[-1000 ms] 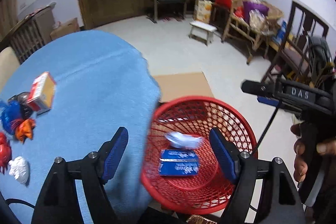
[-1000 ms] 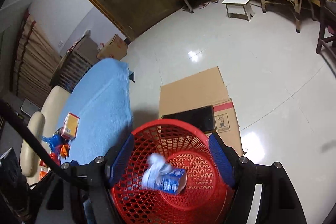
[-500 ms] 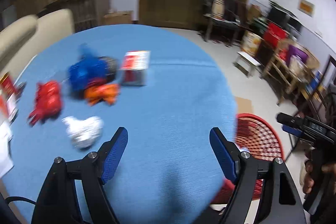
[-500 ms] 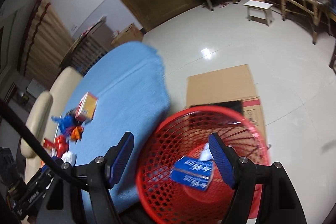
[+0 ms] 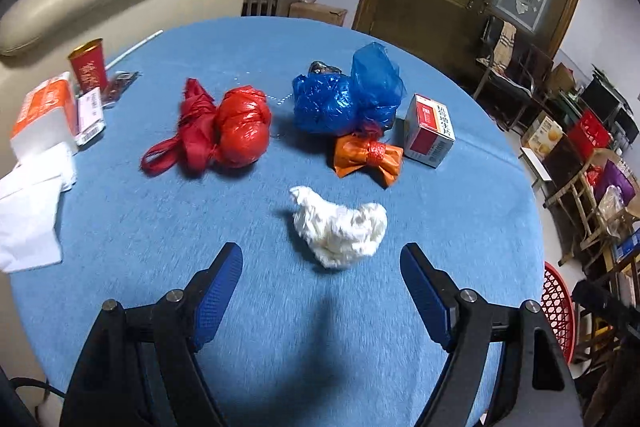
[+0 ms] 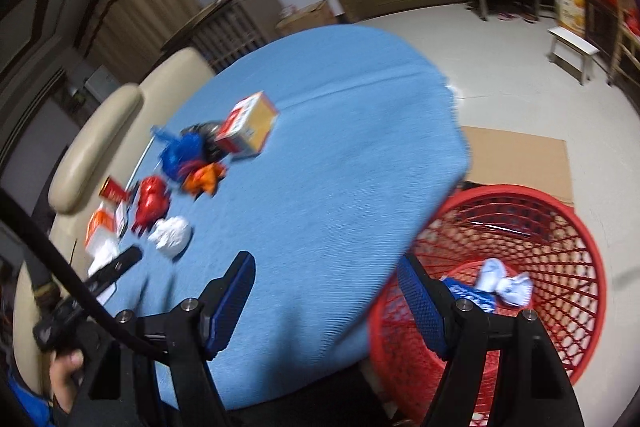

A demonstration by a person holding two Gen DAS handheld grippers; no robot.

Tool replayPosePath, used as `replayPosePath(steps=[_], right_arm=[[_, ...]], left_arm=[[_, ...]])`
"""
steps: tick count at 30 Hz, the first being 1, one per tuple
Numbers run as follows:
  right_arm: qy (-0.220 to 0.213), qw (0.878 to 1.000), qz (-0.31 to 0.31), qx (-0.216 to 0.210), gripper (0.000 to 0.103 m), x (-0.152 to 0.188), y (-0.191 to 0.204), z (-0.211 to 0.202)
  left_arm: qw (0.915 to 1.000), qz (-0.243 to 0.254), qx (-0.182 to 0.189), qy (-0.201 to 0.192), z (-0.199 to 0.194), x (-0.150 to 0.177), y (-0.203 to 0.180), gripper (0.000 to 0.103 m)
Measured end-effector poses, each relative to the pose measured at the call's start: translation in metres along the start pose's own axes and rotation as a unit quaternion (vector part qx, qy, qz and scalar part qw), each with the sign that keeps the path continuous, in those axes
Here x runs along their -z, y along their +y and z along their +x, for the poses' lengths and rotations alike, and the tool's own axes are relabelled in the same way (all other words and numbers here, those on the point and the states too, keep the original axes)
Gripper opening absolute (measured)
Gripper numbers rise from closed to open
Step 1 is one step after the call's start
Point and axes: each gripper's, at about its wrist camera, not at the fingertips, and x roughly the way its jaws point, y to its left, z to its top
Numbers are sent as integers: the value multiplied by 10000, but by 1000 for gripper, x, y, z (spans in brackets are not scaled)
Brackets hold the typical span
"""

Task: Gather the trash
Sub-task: 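Grasp the white tissue with the left tool while the right tool grasps the medicine box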

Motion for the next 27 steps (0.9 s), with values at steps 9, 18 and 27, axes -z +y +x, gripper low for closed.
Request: replayPosePath(steps=[9,18,27], right_arm=[[171,9993,-311,-149,77,-1,29,17],[57,9993,-358,-61,77,-32,41,40],[-224,9995,-216,-74,77,-99,84,105]], left_arm=[[9992,288,-83,276,42,-16,-22,83],[9973,668,-179,242,53,-10,-28,40],[9991,247,-348,-26,21,13,-6,40]])
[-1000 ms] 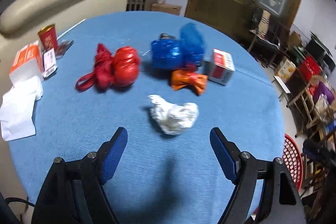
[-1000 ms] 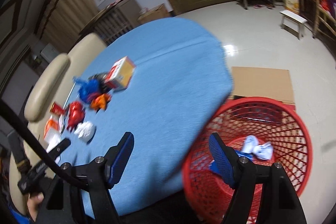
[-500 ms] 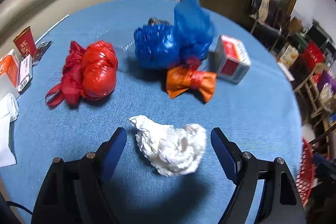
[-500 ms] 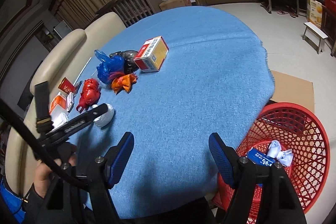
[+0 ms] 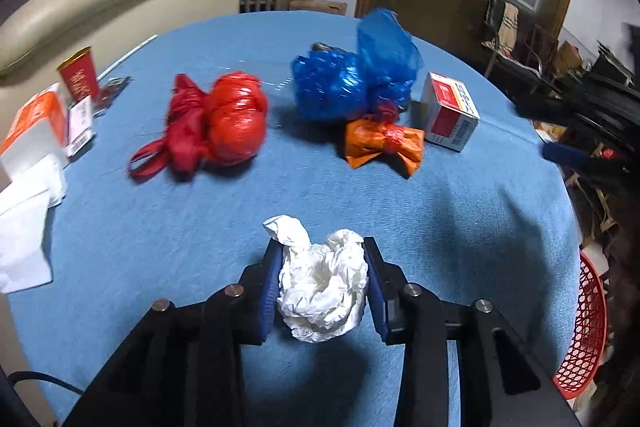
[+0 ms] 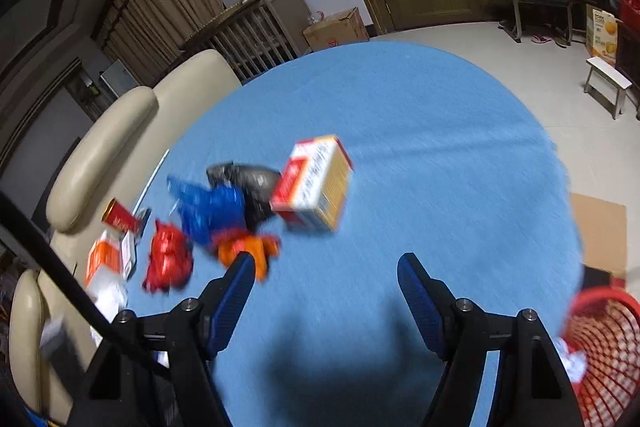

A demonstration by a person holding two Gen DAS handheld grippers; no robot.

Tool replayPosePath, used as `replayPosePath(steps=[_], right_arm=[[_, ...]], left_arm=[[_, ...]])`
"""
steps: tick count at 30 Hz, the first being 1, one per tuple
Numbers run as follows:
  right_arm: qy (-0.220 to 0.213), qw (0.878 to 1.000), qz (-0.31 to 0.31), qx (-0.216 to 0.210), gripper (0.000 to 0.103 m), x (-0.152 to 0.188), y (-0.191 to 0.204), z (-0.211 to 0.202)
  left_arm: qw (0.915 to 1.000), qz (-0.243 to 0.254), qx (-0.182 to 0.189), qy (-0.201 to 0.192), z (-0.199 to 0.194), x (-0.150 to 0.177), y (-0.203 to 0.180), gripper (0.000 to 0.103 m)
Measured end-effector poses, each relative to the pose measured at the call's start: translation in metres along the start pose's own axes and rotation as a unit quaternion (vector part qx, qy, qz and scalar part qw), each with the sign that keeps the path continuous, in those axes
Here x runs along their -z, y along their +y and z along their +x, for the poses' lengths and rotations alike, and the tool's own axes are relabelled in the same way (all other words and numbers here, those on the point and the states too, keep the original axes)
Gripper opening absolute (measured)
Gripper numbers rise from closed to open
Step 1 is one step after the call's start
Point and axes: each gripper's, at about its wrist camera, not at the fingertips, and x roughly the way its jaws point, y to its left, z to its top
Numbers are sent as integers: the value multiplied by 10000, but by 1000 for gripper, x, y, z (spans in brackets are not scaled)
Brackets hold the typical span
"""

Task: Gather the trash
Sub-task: 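Grasp the white tissue with the left tool while the right tool grasps the medicine box, then carry the tissue and medicine box over the red basket and release both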

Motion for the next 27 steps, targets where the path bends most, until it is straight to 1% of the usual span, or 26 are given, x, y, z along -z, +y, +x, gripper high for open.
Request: replayPosePath(steps=[1,5,8,10,12,13,14,20,22,23,27], right_arm=[[51,9999,-25,86,77,-8,6,15],[133,9991,-161,357,77,-26,20,51],[221,9978,-308,552,77,-32,27,70],[304,9958,-409,766,77,-35,31,83],[351,9950,-427,832,76,-35,31,87],[406,9947,-440,838,69,-36,30,91],[477,9936,-475,902,53,-35,28,95],[455,9940,-508,850,52,-33,22,85],[378,9944,-554,817,52,-26,16,69],[378,9944,-554,817,52,-26,16,69],[263,9955,-551,726,52,-7,11,36]], left_arm=[[10000,-36,6,-15,0,-1,3,40],[9997,-228,40,-60,-7,3,16,40],[9993,-346,73,-87,-8,0,22,40],[9992,-373,84,-101,-8,0,27,40],[9992,-371,90,-83,-6,1,28,40],[9992,-375,91,-75,-5,1,28,40],[9992,-379,93,-70,-6,1,29,40],[9990,-415,136,-117,-10,3,29,40],[9989,-416,145,-132,-12,2,28,40],[9989,-415,146,-143,-14,2,27,40],[9988,-421,147,-185,-20,2,22,40]])
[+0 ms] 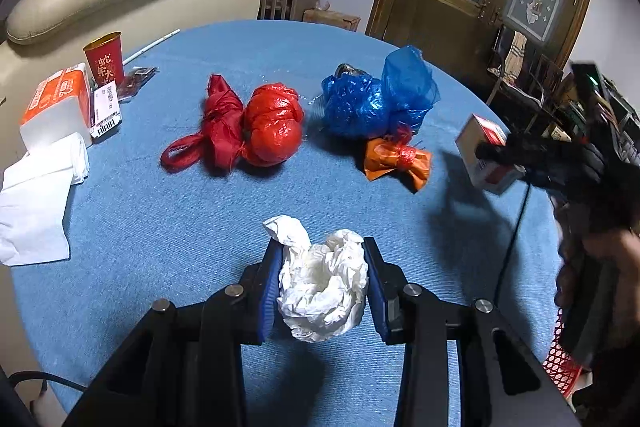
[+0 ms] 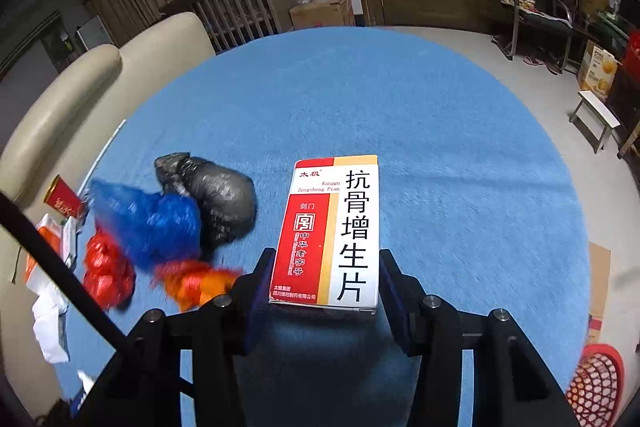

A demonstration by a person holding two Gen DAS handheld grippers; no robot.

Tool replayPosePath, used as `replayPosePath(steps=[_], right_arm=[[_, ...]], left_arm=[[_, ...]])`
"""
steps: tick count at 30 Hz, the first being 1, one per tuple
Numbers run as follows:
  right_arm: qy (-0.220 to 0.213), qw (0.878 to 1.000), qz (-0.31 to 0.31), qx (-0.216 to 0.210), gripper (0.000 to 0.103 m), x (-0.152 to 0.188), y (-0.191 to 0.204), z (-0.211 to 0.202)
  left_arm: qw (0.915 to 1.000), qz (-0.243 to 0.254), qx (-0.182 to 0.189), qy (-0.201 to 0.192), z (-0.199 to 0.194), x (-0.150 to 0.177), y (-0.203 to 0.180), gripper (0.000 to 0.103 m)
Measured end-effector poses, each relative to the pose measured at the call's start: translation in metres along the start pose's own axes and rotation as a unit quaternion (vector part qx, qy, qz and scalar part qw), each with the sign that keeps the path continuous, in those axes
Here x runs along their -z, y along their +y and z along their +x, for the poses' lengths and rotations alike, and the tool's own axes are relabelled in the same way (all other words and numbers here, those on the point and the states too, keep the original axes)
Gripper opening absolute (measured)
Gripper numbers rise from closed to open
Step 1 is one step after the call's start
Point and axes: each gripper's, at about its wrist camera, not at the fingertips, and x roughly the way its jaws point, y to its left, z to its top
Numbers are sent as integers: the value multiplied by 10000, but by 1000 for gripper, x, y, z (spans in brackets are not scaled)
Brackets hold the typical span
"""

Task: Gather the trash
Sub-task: 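Carry the tissue and medicine box over the red basket and release both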

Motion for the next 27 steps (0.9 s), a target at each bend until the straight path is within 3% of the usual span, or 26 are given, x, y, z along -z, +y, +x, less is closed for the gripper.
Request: replayPosePath(steps=[8,20,27], right_arm=[[-92,9993,202,-317,52,45,-16,-44],[-430,9946,437,-834,52,80,-29,-98],[-582,9928,563,-882,52,100,-58,-128]], left_arm=[[9999,63,39,-95,-12,0,-15,40],[9995,228,-40,-209,-31,-2,-38,40],[9982,544,46,-256,-35,-4,-70,40]])
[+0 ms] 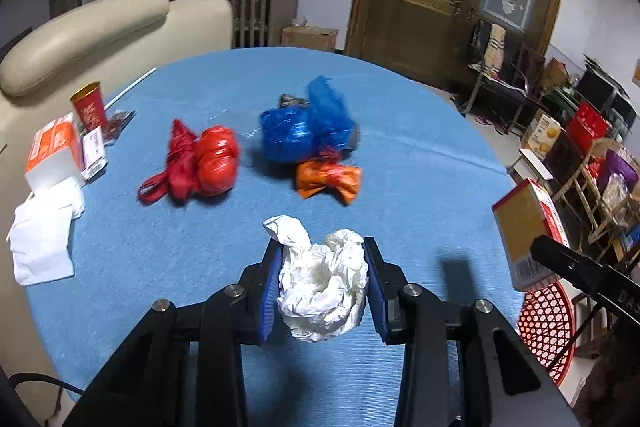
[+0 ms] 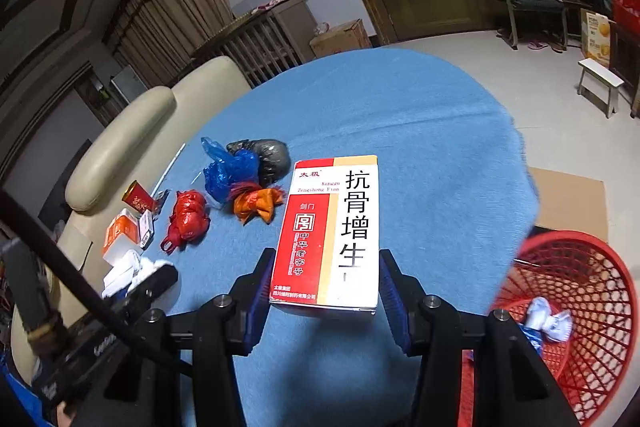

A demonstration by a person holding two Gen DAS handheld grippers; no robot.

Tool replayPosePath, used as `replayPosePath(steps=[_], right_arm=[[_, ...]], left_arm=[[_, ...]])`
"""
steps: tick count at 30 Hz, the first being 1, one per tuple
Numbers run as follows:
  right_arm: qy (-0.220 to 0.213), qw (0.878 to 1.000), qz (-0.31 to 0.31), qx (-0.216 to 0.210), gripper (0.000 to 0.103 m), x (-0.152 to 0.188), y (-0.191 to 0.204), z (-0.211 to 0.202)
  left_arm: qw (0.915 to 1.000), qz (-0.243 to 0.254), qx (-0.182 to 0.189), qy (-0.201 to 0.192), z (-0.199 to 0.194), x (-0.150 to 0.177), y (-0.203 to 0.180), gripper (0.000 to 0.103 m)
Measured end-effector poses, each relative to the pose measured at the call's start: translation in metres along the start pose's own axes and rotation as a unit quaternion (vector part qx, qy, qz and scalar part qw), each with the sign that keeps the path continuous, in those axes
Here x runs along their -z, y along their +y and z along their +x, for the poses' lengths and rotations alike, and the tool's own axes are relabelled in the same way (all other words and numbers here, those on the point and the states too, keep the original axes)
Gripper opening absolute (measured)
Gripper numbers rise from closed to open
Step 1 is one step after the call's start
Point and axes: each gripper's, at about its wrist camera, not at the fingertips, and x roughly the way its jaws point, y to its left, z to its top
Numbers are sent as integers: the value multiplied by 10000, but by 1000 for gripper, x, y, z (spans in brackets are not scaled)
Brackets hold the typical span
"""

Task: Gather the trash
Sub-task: 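Carry the tissue and medicine box over the red basket and release both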

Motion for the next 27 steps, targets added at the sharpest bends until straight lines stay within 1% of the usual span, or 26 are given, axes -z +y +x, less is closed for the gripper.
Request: replayPosePath(steps=[4,7,10,13,17,20,24,27], right_arm=[[-165,9996,137,157,52,3,-24,-22],[-321,9981,363,386,52,8,-49,-38],[-369,9954,595,650,52,14,-73,-47],[-307,9911,879,952,52,25,-101,-52],[-201,9853,1065,1322,52,36,-130,-57],[-43,9804,1157,1592,52,47,-149,-56],[180,9765,1236,1757,52,62,-166,-53],[332,9743,1344,1777,52,72,-173,-48]], left_arm=[[9996,240,179,-12,1,-2,-28,40],[9984,446,351,-25,2,-2,-50,40],[9964,646,541,-2,3,-1,-73,40],[9934,878,744,-9,3,1,-97,40],[9886,1152,970,-17,2,3,-123,40],[9848,1327,1118,-23,1,6,-140,40],[9804,1522,1249,-28,-1,9,-159,40],[9784,1614,1294,-17,-2,11,-166,40]])
